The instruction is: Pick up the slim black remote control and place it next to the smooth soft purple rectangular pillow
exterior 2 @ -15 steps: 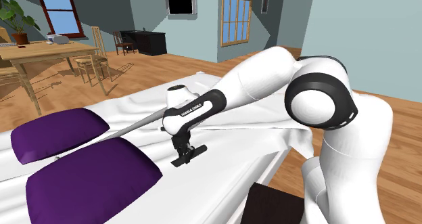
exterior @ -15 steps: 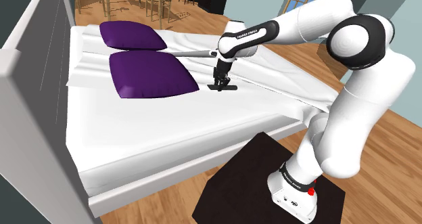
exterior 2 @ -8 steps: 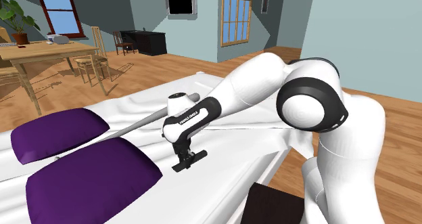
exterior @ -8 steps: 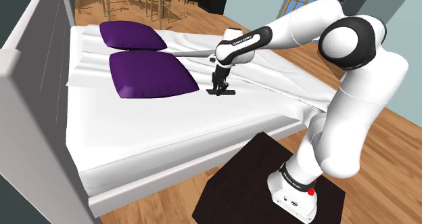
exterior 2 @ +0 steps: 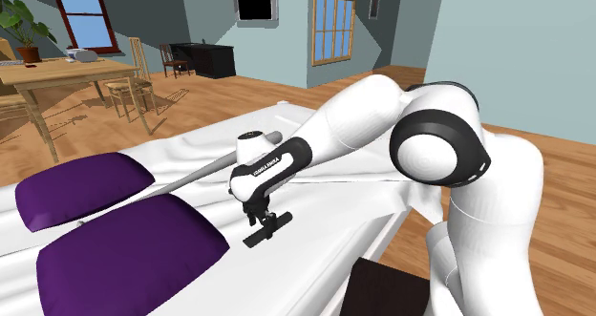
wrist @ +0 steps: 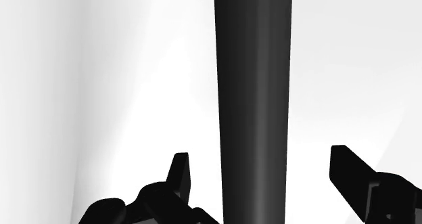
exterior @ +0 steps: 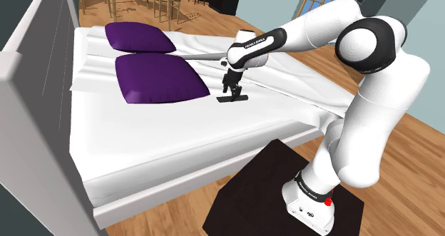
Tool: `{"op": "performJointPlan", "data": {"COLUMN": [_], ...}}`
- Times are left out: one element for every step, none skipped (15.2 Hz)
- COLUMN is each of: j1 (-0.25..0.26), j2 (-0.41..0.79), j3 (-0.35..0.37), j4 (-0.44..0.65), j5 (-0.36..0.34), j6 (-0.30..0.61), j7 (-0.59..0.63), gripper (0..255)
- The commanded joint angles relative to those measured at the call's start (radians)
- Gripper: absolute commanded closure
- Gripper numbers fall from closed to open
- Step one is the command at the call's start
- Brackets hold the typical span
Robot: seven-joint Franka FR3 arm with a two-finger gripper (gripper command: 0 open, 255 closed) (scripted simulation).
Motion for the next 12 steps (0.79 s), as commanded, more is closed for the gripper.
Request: {"op": "performJointPlan", "data": {"j1": [0.000,0.000,0.000,0.004,0.008,0.011,0.013,0.013,0.013,0.013,0.013,0.013], "j2": [0.000,0.000,0.000,-0.022,-0.042,-0.061,-0.076,-0.076,-0.076,-0.076,-0.076,-0.076], "j3": [0.000,0.000,0.000,-0.005,-0.010,-0.013,-0.015,-0.014,-0.014,-0.014,-0.014,-0.014], "j4": [0.000,0.000,0.000,0.012,0.026,0.041,0.054,0.054,0.054,0.054,0.054,0.054], "j5": [0.000,0.000,0.000,-0.018,-0.034,-0.049,-0.059,-0.059,-0.059,-0.060,-0.059,-0.059], "j6": [0.000,0.000,0.000,-0.030,-0.060,-0.091,-0.115,-0.115,-0.115,-0.115,-0.115,-0.115], "j7": [0.000,0.000,0.000,0.012,0.023,0.033,0.041,0.041,0.041,0.041,0.041,0.041], "gripper": [0,0,0,0,0,0,0,0,0,0,0,0]}}
